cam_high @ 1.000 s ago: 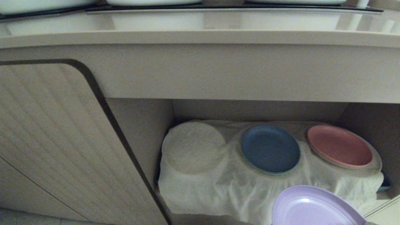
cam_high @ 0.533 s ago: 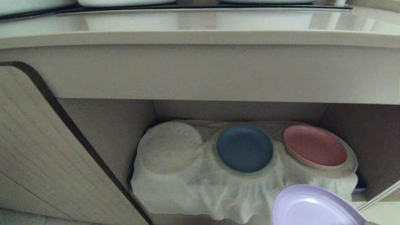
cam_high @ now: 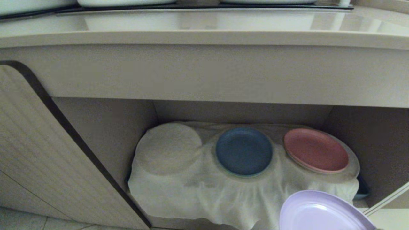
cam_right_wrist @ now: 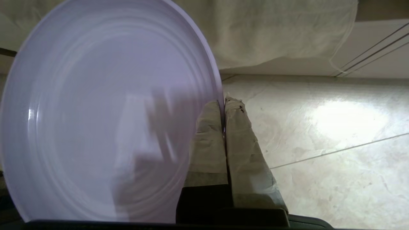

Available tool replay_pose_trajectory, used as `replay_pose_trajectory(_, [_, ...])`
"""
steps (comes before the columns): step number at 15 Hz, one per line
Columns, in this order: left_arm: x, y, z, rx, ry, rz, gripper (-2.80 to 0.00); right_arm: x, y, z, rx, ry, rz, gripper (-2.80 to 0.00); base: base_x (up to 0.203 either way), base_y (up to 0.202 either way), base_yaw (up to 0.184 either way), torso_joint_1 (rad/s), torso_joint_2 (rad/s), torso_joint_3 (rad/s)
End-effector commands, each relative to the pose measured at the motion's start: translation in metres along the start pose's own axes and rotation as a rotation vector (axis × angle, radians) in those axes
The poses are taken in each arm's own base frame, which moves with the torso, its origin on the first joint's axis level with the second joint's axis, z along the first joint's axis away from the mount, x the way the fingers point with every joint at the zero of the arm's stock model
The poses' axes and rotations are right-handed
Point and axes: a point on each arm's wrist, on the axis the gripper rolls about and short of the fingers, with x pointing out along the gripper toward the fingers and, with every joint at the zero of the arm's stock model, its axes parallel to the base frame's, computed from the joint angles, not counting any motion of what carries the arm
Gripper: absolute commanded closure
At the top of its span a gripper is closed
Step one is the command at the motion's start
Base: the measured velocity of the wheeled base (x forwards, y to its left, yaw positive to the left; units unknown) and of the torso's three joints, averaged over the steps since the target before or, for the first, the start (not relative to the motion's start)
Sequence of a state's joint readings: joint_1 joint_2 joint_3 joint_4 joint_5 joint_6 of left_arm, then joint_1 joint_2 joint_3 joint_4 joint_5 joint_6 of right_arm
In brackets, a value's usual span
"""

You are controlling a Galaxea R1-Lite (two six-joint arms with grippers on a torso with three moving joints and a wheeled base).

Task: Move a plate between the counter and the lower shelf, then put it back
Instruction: Put the plate

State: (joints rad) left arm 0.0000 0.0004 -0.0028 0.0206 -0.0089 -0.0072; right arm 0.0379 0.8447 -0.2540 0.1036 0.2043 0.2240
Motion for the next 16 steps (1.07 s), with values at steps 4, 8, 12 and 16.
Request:
replay_pose_trajectory(4, [0.0,0.0,0.0,0.0,0.0,0.0,0.0,-0.003,0.0,-0.003,-0.001,0.005,0.003,0.0,0.0,0.0,0.0,0.0,0.0,0.0])
replay_pose_trajectory(8, [0.0,0.0,0.0,0.0,0.0,0.0,0.0,-0.008,0.0,-0.009,-0.001,0.009,0.003,0.0,0.0,0.0,0.0,0.0,0.0,0.0])
replay_pose_trajectory(12, [0.0,0.0,0.0,0.0,0.0,0.0,0.0,-0.015,0.0,-0.017,0.0,0.011,0.002,0.0,0.0,0.0,0.0,0.0,0.0,0.0])
replay_pose_trajectory(16, [0.0,0.0,0.0,0.0,0.0,0.0,0.0,-0.017,0.0,-0.018,-0.004,-0.003,0.005,0.0,0.0,0.0,0.0,0.0,0.0,0.0])
